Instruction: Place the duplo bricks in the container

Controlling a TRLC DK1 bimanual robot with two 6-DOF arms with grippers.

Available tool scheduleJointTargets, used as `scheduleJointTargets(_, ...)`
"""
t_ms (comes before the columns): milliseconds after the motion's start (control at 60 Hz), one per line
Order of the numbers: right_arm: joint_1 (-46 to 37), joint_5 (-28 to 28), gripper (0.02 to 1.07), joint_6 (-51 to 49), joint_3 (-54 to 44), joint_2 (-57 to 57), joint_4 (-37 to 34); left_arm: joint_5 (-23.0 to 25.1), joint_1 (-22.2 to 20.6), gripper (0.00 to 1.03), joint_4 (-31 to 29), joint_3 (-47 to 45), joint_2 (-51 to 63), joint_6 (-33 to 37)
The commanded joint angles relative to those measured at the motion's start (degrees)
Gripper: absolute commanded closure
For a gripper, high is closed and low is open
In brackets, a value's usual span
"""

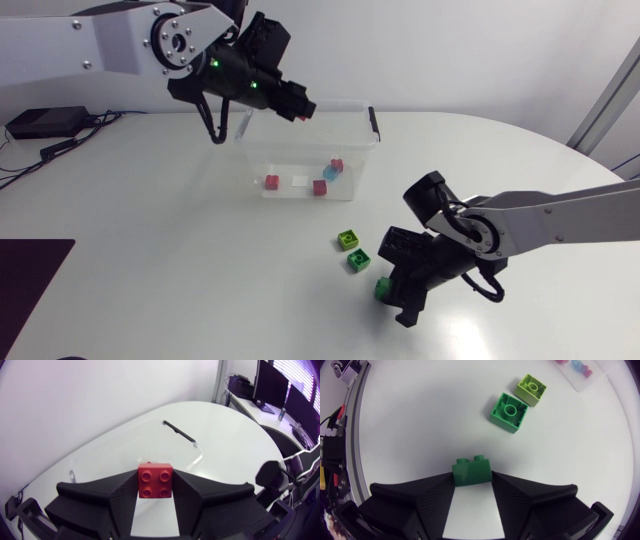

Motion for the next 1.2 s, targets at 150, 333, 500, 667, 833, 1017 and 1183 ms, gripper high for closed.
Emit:
scheduleJointTargets(150,-0.49,-0.16,0.83,1.06,2.37,-10.32,-7.29,-4.87,1.94,0.46,8.05,6.55,13.07,-4.49)
scheduleJointTargets(333,-0.75,1.25,0.83,5.19,12.74,-12.61,-12.56,-6.45,2.64,0.04,9.11,8.39,17.46,-4.22)
scheduleJointTargets(500,-2.07,2.13,0.83,8.62,23.99,-8.57,-13.71,-6.62,1.06,0.04,7.88,0.83,9.11,-3.08)
scheduleJointTargets(667,-3.04,2.13,0.83,11.52,34.72,-2.06,-13.88,-5.74,-1.23,0.04,-1.79,-5.23,0.76,0.87)
scheduleJointTargets(833,-3.04,2.13,0.82,14.68,45.18,5.32,-13.09,-5.74,-4.39,0.04,-3.81,-15.69,-6.53,4.21)
scheduleJointTargets(1017,-2.78,3.09,0.82,17.59,54.84,14.29,-10.98,-5.48,-9.49,0.04,-3.46,-23.34,-8.2,6.76)
scheduleJointTargets(1183,-2.95,5.29,0.78,20.22,59.85,21.14,-7.12,-5.48,-12.92,0.05,-0.3,-25.01,-4.34,7.11)
